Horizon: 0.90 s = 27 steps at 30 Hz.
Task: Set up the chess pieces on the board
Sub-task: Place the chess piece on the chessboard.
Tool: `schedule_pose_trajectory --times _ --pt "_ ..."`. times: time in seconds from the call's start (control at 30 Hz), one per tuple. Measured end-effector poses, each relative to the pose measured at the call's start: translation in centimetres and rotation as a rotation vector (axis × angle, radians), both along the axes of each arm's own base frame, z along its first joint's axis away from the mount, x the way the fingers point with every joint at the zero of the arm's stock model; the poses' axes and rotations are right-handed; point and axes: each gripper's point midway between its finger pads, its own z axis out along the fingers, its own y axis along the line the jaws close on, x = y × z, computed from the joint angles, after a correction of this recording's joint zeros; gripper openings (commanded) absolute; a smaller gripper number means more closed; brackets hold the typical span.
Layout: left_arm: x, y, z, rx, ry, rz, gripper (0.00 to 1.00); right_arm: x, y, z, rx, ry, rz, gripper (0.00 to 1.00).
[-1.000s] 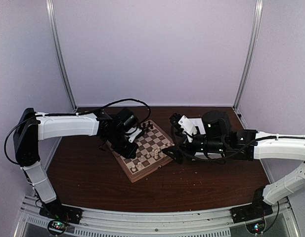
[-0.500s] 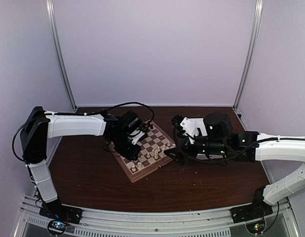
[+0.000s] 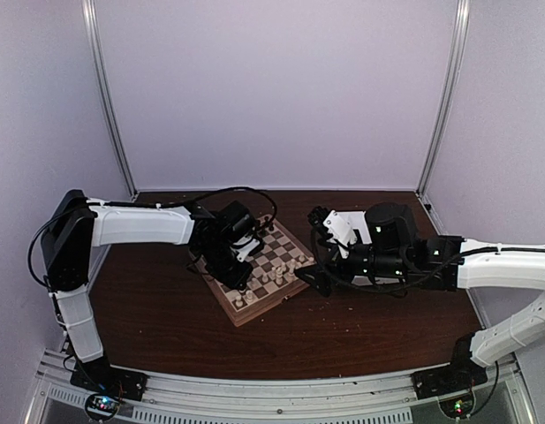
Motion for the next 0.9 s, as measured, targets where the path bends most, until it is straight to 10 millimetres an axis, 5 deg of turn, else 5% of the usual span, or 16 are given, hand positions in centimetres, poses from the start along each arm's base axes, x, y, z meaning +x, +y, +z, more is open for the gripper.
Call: schedule_pose_trajectory --times 0.9 --pt "0.3 -0.34 -0.7 0.005 0.004 -0.002 0.15 -0.01 -0.01 -0.04 -0.001 0.001 0.0 1.0"
